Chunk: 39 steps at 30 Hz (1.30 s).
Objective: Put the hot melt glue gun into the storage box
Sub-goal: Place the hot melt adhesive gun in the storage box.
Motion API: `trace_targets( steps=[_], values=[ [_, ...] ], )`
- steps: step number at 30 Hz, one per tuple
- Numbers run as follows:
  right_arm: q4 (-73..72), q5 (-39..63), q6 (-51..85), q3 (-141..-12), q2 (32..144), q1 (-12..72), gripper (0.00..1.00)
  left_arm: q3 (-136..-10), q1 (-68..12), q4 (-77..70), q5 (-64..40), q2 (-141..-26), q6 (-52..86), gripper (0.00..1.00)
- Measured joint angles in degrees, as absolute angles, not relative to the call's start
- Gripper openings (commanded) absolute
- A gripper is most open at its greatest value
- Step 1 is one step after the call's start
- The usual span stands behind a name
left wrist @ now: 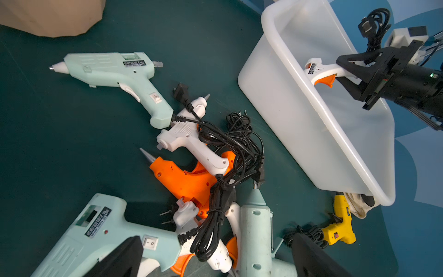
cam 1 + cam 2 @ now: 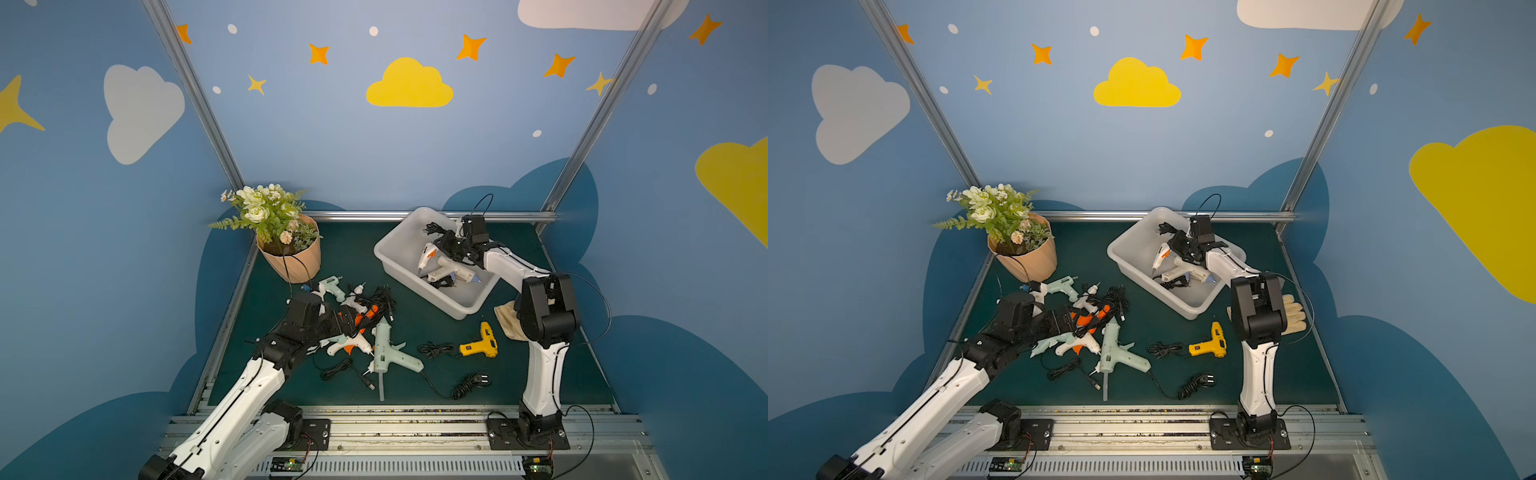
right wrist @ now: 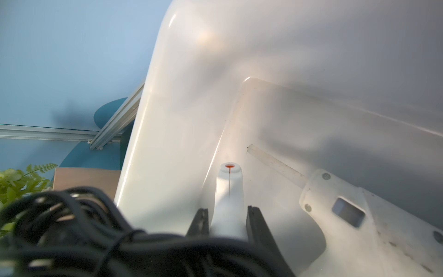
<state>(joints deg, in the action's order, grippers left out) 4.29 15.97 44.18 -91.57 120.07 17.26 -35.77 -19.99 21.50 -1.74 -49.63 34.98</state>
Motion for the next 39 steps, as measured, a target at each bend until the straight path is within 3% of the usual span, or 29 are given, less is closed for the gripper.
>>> trace_targets(
  steps=[8,14,19,30,39],
  values=[
    [8.43,15.64,42.15,-94.59,123.48,17.34,0.27,-35.77,-19.99,21.50,-1.54,-49.50,34.98,1.00],
    [12.93,14.26,40.49,-95.70,125.10,17.28,0.46,-35.77,-19.99,21.58,-1.50,-49.12,35.03,1.00],
    [17.17,13.04,39.22,-96.44,125.10,16.91,0.54,-35.77,-19.99,21.80,-1.28,-48.75,35.05,1.00],
    [21.96,10.46,35.88,-96.12,122.13,16.78,0.66,-35.77,-19.99,22.37,-1.34,-48.69,35.18,1.00],
    [25.69,6.59,30.46,-86.94,105.60,18.06,0.71,-35.77,-19.99,23.11,-1.37,-48.69,35.48,1.00]
  ],
)
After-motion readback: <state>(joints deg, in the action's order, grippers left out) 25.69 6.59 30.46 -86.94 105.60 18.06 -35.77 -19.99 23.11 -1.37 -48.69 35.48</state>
